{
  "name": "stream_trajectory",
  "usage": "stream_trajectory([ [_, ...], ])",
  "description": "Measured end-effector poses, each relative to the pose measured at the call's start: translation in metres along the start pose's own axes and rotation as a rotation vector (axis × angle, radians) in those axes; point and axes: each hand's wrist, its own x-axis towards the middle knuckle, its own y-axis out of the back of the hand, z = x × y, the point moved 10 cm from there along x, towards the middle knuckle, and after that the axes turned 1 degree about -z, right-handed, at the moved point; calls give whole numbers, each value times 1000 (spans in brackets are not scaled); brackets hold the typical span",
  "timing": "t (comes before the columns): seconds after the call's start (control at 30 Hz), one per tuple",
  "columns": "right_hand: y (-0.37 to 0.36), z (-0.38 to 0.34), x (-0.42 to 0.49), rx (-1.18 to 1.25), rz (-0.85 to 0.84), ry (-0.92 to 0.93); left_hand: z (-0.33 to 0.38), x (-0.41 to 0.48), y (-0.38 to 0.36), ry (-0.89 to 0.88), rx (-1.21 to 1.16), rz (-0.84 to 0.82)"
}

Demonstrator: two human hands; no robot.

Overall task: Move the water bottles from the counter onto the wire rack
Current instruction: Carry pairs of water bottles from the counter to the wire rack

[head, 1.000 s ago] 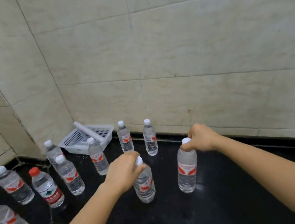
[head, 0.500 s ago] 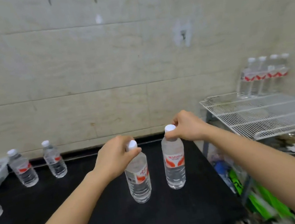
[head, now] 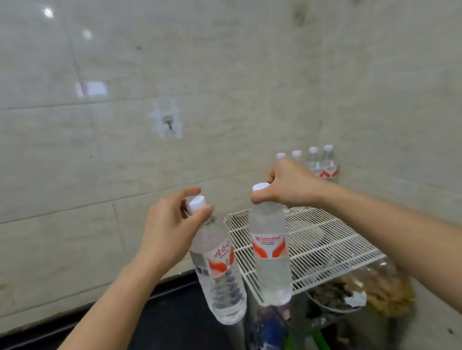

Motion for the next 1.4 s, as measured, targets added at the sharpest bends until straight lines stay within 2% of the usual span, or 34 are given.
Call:
stream_trajectory([
  [0.27,32,98,58,5,93,-91,20,58,-110,-27,11,-13],
  [0.57,36,173,145,22,172,-212,-24,143,-188,-12,10,-116],
  [0.87,0,182,238,-148,-184,-45,-74,234,-220,-47,50,-106],
  [1.03,-23,169,278,-158,-391,36,-102,265,-235,-12,88,-105],
  [1.4,-58,166,329,-316,-447,140,-140,293,-261,70,50,-128],
])
